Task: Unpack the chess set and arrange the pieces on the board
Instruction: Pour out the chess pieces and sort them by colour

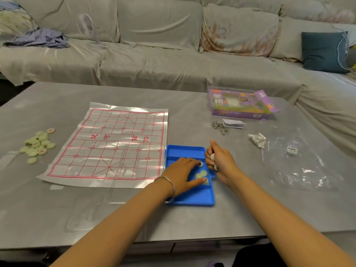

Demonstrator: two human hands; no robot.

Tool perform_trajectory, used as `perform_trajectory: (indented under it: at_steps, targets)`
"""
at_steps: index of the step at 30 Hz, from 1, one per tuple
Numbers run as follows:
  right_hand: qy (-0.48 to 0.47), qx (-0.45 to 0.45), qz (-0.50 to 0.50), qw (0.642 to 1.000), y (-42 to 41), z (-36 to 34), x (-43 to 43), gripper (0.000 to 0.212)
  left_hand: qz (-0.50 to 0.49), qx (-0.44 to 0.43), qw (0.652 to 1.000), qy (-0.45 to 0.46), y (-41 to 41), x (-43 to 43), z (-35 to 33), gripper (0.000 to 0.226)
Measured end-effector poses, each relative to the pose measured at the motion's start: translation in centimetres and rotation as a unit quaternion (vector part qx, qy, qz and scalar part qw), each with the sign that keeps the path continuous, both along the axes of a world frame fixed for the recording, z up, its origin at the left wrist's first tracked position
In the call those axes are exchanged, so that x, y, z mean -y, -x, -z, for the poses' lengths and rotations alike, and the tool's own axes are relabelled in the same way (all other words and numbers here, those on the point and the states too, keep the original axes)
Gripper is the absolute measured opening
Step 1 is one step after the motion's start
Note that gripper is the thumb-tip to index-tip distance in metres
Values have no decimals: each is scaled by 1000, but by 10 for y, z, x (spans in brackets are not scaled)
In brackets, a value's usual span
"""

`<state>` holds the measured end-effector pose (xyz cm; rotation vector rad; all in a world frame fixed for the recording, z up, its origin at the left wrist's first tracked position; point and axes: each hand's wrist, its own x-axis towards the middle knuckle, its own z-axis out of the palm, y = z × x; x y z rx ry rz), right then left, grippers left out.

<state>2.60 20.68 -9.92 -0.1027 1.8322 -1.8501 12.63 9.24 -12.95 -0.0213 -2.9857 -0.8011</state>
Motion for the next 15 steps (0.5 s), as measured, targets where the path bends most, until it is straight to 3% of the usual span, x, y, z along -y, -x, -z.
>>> perform_trajectory:
  at_steps: [3, 6, 15]
  targets:
    - [36, 72, 3, 997, 5, 1, -6, 44, 8, 4, 1000, 8, 12, -11, 2, 70]
    - [60, 108, 0, 992, 7, 0, -10, 46, 0, -16, 1000, 4, 17, -15, 3, 61]
    - [22, 89, -26, 995, 5, 6, -9, 50, 10, 11, 999, -29, 11, -18, -3, 47]
